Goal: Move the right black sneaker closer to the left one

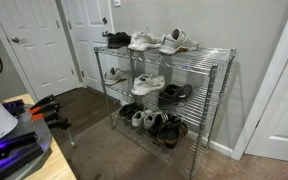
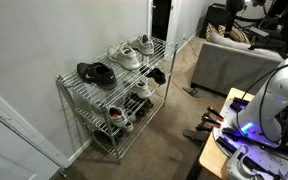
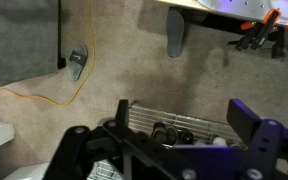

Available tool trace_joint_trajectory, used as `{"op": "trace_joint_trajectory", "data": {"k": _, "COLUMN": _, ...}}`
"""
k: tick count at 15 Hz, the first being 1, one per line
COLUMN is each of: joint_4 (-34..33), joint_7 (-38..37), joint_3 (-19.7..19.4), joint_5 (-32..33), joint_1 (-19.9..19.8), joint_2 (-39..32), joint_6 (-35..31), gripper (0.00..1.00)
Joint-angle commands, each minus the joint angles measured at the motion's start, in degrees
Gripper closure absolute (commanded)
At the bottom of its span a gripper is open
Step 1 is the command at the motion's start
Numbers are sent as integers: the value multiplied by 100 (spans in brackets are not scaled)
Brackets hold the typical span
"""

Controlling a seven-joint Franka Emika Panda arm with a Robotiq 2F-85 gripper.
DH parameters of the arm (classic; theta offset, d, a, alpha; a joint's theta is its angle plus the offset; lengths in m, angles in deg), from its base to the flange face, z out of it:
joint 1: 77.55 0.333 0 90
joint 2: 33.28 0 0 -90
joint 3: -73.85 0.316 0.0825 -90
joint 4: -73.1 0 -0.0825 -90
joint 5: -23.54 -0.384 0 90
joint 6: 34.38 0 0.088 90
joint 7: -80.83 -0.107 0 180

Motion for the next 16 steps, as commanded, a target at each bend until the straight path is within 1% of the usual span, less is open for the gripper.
{"op": "trace_joint_trajectory", "data": {"k": 1, "joint_4": -17, "joint_7": -47, "joint_3": -74, "joint_5": 43, "joint_1": 104, "joint_2": 5, "joint_6": 34, "gripper": 0}}
{"op": "trace_joint_trajectory", "data": {"k": 10, "joint_4": -17, "joint_7": -47, "joint_3": -74, "joint_5": 42, "joint_1": 104, "joint_2": 5, "joint_6": 34, "gripper": 0}}
{"op": "trace_joint_trajectory", "data": {"k": 11, "joint_4": 58, "joint_7": -109, "joint_3": -79, "joint_5": 38, "joint_1": 98, "joint_2": -7, "joint_6": -37, "gripper": 0}}
{"op": "trace_joint_trajectory", "data": {"k": 14, "joint_4": 501, "joint_7": -555, "joint_3": -192, "joint_5": -103, "joint_1": 54, "joint_2": -58, "joint_6": -534, "gripper": 0}}
{"op": "trace_joint_trajectory", "data": {"k": 16, "joint_4": 877, "joint_7": -1029, "joint_3": -270, "joint_5": -102, "joint_1": -75, "joint_2": -210, "joint_6": -1103, "gripper": 0}}
